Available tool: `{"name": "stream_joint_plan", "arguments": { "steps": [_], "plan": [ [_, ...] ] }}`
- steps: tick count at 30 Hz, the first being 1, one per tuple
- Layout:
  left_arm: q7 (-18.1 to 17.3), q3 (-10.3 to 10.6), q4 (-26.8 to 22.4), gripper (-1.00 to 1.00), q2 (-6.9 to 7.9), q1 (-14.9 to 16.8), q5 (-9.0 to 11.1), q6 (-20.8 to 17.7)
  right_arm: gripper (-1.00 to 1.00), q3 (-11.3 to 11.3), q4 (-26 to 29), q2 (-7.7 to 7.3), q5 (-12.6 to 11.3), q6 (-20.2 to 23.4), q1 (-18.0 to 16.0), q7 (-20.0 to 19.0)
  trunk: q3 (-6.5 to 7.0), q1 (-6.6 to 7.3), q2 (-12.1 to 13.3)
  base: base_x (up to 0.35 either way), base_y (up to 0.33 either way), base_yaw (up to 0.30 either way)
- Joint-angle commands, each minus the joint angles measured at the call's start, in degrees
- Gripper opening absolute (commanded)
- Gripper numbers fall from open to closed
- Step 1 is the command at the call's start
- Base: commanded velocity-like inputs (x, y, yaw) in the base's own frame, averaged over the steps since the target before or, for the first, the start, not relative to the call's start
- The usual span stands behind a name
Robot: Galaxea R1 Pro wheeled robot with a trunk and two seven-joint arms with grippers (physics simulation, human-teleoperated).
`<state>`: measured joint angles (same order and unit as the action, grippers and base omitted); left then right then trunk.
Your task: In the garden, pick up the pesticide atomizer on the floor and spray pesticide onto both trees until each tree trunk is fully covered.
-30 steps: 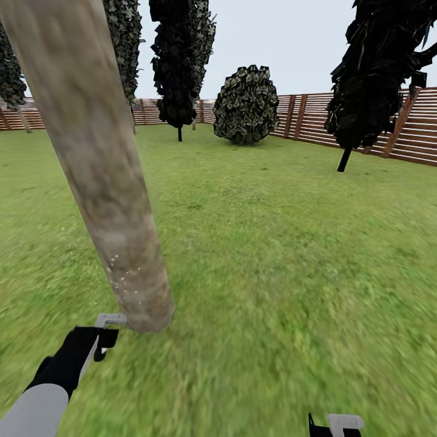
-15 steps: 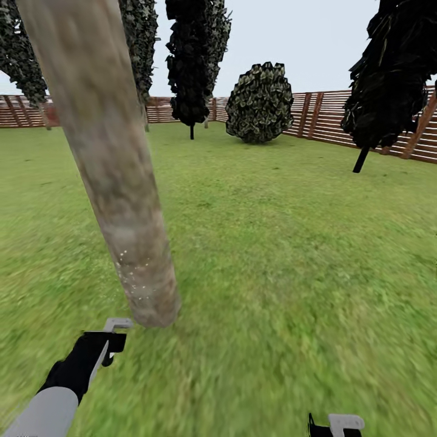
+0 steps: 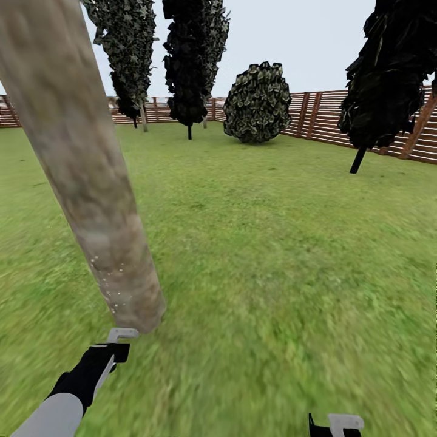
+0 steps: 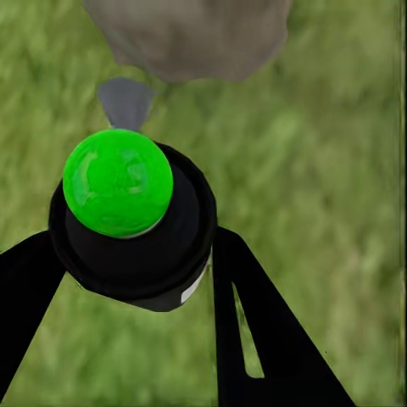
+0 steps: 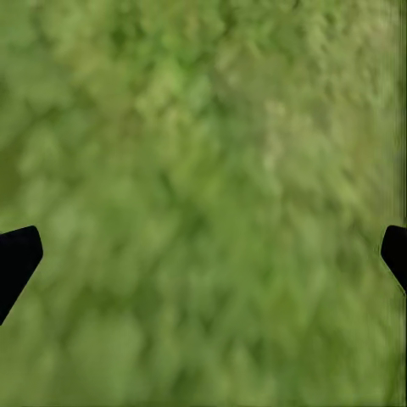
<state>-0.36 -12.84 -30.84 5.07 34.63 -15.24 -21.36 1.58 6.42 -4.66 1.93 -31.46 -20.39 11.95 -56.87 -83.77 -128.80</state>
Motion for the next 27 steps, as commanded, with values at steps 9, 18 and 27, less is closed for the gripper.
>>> {"name": "stream_joint_plan", "arguments": {
  "steps": [9, 18, 27],
  "plan": [
    [-0.08, -0.02, -0.06, -1.0, -0.15, 0.0, 2.34, 0.0, 1.0, 0.0, 0.0, 0.09, 0.0, 0.0, 0.02, 0.0, 0.0, 0.0, 0.0, 0.058, -0.261, 0.237],
    [-0.04, 0.0, -0.17, -1.0, -0.15, 0.0, 3.29, 0.0, 1.0, 0.0, 0.0, 0.09, 0.0, 0.0, 0.0, 0.0, 0.0, 0.0, 0.0, 0.209, -0.21, 0.228],
    [0.01, -0.08, -0.36, -1.0, -0.08, 0.0, 3.29, 0.0, 1.0, 0.0, 0.0, -0.02, 0.03, 0.0, 0.0, 0.0, 0.0, 0.0, 0.0, 0.152, -0.235, 0.006]
  ]
}}
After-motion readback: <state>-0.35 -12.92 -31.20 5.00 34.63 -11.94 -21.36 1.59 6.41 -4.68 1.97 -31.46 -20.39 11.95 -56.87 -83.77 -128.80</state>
